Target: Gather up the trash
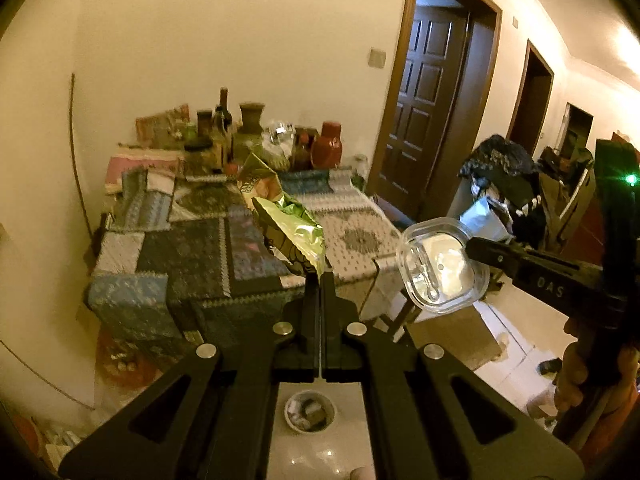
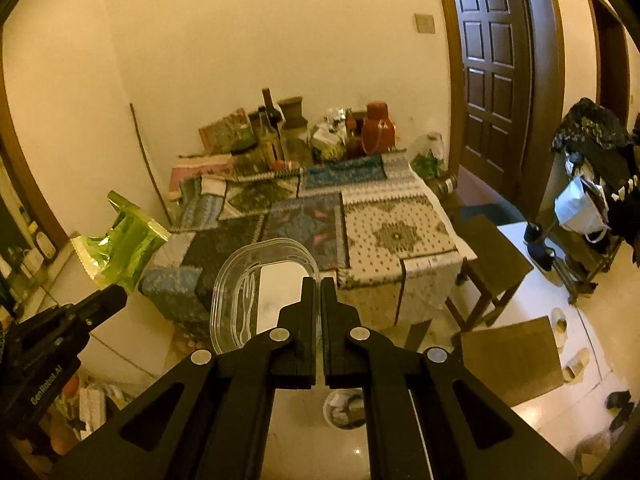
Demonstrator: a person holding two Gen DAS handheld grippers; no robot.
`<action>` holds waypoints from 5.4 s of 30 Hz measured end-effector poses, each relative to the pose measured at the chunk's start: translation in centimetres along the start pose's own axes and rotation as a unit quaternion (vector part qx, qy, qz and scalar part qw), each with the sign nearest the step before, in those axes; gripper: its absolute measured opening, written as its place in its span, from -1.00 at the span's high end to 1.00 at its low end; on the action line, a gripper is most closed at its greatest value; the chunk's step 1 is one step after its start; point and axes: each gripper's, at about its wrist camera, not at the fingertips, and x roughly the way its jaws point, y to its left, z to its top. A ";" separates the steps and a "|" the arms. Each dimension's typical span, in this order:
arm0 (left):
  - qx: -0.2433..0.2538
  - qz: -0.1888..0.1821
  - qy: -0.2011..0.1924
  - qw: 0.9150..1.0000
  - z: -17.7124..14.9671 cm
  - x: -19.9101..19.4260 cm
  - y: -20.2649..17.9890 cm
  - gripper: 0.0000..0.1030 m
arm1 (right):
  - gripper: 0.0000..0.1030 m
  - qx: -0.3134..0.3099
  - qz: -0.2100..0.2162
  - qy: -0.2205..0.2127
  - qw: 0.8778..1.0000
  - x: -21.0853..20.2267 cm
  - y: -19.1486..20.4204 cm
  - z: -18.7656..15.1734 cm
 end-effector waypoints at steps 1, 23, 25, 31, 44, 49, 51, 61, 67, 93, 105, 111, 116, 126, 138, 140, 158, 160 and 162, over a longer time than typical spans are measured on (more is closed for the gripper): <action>-0.001 -0.001 0.007 1.000 -0.4 0.5 -0.1 1.00 | 0.96 0.000 0.000 0.004 1.000 0.1 0.0 -0.5; -0.095 0.043 0.194 0.976 -20.1 23.7 2.4 1.00 | 0.96 -0.035 0.000 0.193 0.981 22.5 -7.7 -15.0; -0.102 0.046 0.206 0.972 -22.3 25.7 3.2 1.00 | 0.96 -0.043 -0.004 0.204 0.978 24.8 -7.9 -16.9; -0.121 0.051 0.237 0.963 -28.3 30.6 5.2 1.00 | 0.95 -0.057 0.021 0.231 0.971 30.6 -7.5 -22.6; -0.126 0.009 0.307 0.943 -35.2 38.0 4.4 1.00 | 0.18 -0.015 0.014 0.326 0.945 36.1 -10.9 -28.9; -0.120 -0.010 0.333 0.935 -36.5 40.6 2.5 1.00 | 0.17 0.009 0.011 0.322 0.947 35.3 -12.6 -28.3; -0.118 -0.015 0.342 0.932 -37.1 41.8 2.0 1.00 | 0.17 0.010 0.007 0.317 0.948 35.0 -12.9 -28.2; -0.132 0.015 0.373 0.918 -37.2 43.0 2.3 0.31 | 0.17 0.004 0.008 0.303 0.953 33.5 -14.0 -26.9; -0.129 0.032 0.346 0.929 -31.9 37.9 1.8 0.30 | 0.17 -0.003 0.027 0.287 0.957 30.0 -13.5 -23.6; -0.047 0.071 -0.031 0.996 -2.6 -9.2 -13.6 0.16 | 0.18 -0.088 0.117 -0.057 0.988 -11.9 -6.4 -3.9; -0.031 0.085 -0.112 0.990 -5.9 -23.6 -17.6 -0.98 | -0.92 -0.113 0.089 -0.149 0.978 -22.0 -4.0 -7.6; -0.033 0.088 -0.119 0.988 -7.0 -25.3 -17.9 -0.98 | -0.92 -0.117 0.082 -0.141 0.980 -23.1 -3.6 -8.6; -0.030 0.091 -0.122 0.988 -7.3 -25.9 -17.9 -0.98 | -0.92 -0.107 0.089 -0.136 0.981 -24.0 -3.8 -9.0; -0.028 0.093 -0.122 0.988 -7.3 -26.1 -18.1 -0.98 | -0.92 -0.102 0.085 -0.127 0.983 -24.3 -4.2 -9.5; -0.020 0.094 -0.117 0.989 -7.0 -25.1 -17.7 -0.99 | -0.92 -0.098 0.083 -0.120 0.984 -24.6 -4.6 -9.4; -0.017 0.093 -0.115 0.989 -6.9 -24.8 -17.7 -0.99 | -0.92 -0.097 0.082 -0.118 0.985 -24.7 -4.6 -9.3; -0.007 0.082 -0.113 0.990 -6.8 -24.2 -17.5 -0.99 | -0.92 -0.097 0.079 -0.106 0.986 -24.4 -4.5 -9.1; -0.008 0.082 -0.112 0.990 -6.8 -24.2 -17.4 -0.99 | -0.92 -0.097 0.079 -0.106 0.987 -24.4 -4.4 -9.1; -0.007 0.081 -0.112 0.990 -6.8 -24.2 -17.4 -0.99 | -0.92 -0.097 0.079 -0.106 0.986 -24.4 -4.3 -9.0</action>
